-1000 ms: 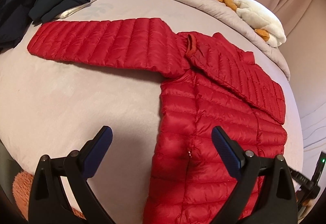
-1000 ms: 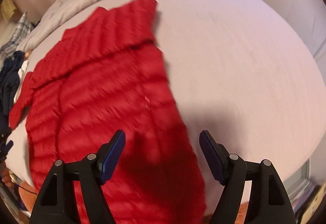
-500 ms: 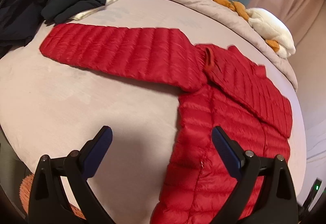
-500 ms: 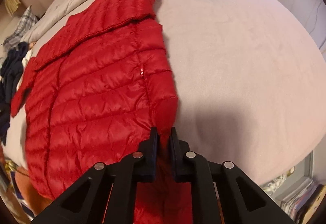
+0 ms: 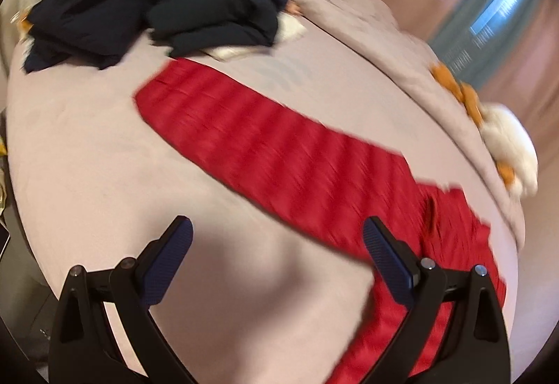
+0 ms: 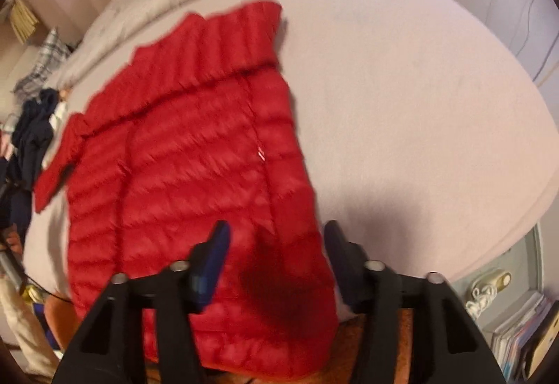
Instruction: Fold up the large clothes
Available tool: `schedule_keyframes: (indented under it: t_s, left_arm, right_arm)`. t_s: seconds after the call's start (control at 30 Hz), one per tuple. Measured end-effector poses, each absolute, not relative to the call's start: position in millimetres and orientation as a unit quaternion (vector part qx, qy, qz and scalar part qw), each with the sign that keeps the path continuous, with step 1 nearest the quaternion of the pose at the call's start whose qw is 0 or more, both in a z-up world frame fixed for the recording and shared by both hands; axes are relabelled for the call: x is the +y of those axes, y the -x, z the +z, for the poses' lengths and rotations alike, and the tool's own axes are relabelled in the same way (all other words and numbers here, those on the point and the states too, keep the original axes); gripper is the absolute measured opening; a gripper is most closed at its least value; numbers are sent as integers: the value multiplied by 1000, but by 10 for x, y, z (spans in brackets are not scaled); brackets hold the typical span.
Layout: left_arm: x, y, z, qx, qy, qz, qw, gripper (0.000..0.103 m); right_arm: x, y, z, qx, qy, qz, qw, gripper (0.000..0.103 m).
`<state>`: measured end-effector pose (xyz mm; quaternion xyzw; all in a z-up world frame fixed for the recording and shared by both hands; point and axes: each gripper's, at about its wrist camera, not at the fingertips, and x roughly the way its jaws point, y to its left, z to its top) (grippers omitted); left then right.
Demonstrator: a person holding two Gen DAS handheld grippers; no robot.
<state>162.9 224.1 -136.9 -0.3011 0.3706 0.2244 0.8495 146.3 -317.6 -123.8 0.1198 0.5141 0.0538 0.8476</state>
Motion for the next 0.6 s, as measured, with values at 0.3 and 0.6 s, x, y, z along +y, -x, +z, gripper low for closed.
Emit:
schedule_keyframes:
  t_s: [0.3, 0.6]
  left_arm:
    - [3157, -1582, -1532, 335, 369, 295, 815, 97]
    - [3664, -1649, -1791, 327, 424, 293, 792, 87]
  right_arm:
    - [-2861, -1087, -382, 388, -90, 118, 910, 83]
    - [-2116, -1053, 267, 276, -29, 208, 938, 89]
